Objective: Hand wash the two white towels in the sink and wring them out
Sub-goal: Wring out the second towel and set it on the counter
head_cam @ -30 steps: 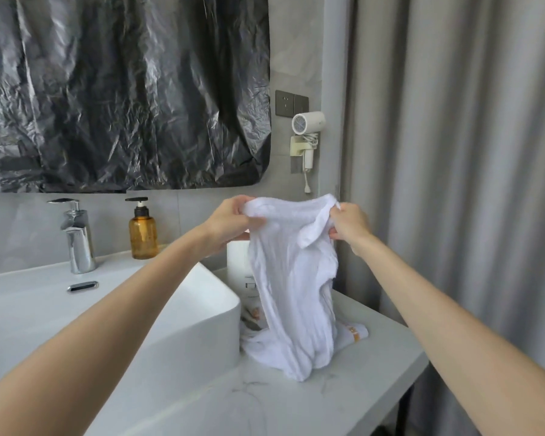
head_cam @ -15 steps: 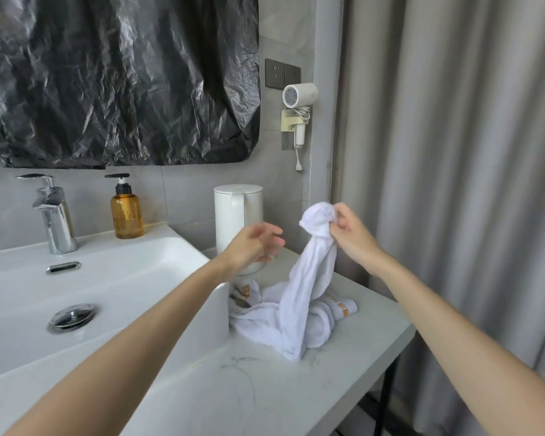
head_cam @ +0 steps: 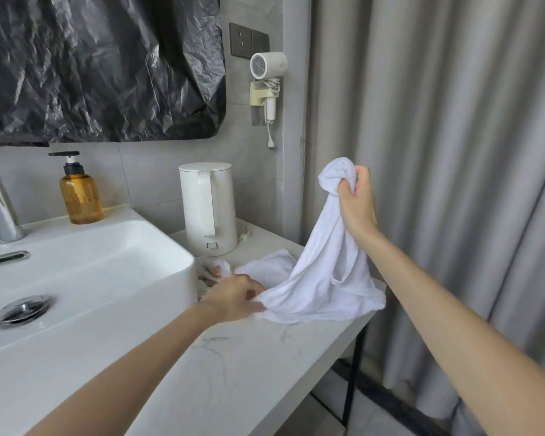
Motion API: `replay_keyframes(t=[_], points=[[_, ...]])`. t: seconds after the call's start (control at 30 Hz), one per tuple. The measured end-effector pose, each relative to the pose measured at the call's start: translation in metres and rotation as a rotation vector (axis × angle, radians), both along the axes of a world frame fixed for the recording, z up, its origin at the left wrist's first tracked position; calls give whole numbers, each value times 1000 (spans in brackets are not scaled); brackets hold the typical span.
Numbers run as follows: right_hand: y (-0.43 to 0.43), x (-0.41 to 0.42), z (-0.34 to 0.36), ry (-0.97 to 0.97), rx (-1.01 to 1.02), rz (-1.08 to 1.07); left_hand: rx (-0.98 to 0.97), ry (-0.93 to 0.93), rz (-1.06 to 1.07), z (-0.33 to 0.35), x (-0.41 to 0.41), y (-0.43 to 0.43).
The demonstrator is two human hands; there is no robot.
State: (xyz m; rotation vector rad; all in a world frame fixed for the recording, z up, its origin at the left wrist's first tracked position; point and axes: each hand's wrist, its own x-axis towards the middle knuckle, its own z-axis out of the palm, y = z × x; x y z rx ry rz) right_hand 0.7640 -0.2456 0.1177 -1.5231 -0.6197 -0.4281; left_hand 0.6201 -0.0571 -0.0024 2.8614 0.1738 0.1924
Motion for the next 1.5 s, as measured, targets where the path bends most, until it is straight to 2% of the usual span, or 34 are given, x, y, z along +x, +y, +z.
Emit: replay_keyframes(t=[0.1, 0.17, 0.27, 0.4, 0.43, 0.5, 0.57, 0.63, 0.8, 0.93, 0.97, 1.03, 1.17, 1.33, 1.43, 1.5], points=[[-8, 2, -2, 33, -85, 12, -90, -116, 68, 17, 4, 10], [-10, -3, -1, 81, -117, 134, -143, -288, 94, 45, 8, 10], [-9, -11, 0, 205, -174, 338, -116, -497, 72, 95, 21, 7], [-6, -17, 6, 227, -255, 596, -93, -645, -40, 156, 36, -11], [-3, -21, 10, 189, -301, 584, -77, -668, -55, 171, 38, -19], [4, -29, 23, 89, -312, 422, -42, -705, -59, 194, 38, -31], [8, -29, 39, 45, -180, 261, -52, -769, -40, 208, 35, -37], [7, -30, 57, 19, -73, 256, -92, -813, 14, 208, 28, -40], [2, -40, 78, -142, -211, 247, -199, -727, 80, 190, 9, -52], [2, -45, 72, -236, -373, 62, -354, -289, 138, 188, -6, -48], [1, -45, 71, -260, -395, 38, -385, -224, 137, 185, -9, -48], [-2, -45, 72, -301, -434, 22, -454, -215, 134, 179, -10, -46], [-4, -40, 69, -355, -520, -52, -823, -138, 110, 169, -10, -32], [1, -27, 58, -342, -539, -194, -535, -255, 40, 169, -12, -17], [5, -29, 59, -316, -494, -222, -68, -278, 61, 174, -13, -12], [6, -34, 62, -340, -457, -204, 82, -322, 123, 166, -13, -11]])
